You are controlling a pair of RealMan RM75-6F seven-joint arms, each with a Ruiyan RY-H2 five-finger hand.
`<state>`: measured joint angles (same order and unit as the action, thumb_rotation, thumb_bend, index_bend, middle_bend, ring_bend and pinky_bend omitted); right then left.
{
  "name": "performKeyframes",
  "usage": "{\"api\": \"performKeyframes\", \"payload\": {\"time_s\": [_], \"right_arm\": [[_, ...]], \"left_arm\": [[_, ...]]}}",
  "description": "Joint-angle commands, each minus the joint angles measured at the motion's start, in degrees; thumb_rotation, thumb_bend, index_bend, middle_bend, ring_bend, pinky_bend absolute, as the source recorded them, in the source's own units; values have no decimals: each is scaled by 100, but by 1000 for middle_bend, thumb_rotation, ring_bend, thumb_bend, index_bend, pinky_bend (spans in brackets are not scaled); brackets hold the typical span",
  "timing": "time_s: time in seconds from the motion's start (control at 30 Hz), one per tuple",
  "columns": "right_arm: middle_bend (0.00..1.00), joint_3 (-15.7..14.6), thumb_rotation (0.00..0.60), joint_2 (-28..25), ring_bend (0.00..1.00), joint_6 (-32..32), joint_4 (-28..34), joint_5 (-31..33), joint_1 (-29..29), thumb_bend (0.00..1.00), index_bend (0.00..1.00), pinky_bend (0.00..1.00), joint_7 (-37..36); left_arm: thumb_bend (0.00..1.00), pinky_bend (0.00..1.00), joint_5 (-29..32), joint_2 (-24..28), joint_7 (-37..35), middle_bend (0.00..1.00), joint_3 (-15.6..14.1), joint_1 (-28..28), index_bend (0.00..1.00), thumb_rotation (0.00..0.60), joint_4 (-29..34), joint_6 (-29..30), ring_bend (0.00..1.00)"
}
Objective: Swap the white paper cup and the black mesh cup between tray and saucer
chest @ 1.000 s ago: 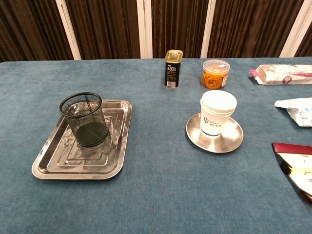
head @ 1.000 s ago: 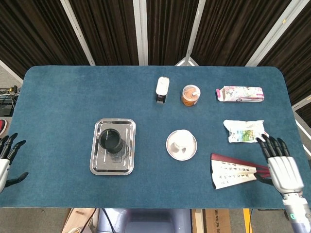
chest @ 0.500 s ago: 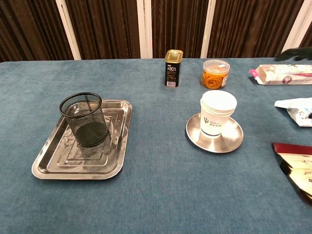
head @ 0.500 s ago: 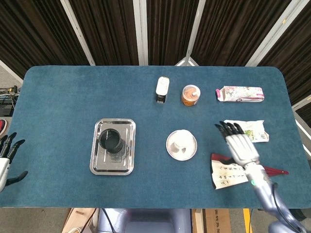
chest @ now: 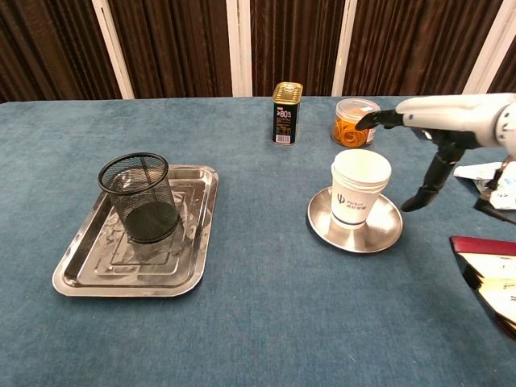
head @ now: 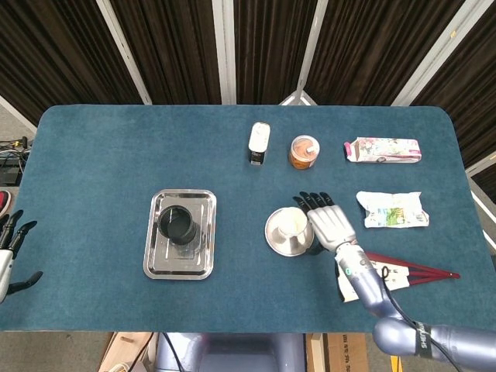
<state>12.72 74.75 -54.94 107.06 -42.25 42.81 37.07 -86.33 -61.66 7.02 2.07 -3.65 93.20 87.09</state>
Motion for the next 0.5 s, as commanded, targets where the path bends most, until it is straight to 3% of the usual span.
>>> {"api": "performKeyframes", "payload": {"time_s": [0.03, 0.3, 0.5], "right_arm": [[3, -26, 600, 230, 27, -111, -191, -15, 122, 0, 0, 0, 33], [133, -70, 600, 539, 206, -300, -484, 106, 322, 0, 21, 10, 102], [269, -124, 600, 708, 362, -440, -616, 65, 410, 0, 166, 93, 105]], "left_arm": [[89, 71, 23, 13, -34, 0, 12, 0, 158, 600, -5, -5, 0], [90, 72, 67, 35, -101, 0, 30, -6, 157, 600, -10, -31, 0], [90, 72, 101, 60, -139, 0, 47, 11, 158, 600, 18, -8, 0]]}}
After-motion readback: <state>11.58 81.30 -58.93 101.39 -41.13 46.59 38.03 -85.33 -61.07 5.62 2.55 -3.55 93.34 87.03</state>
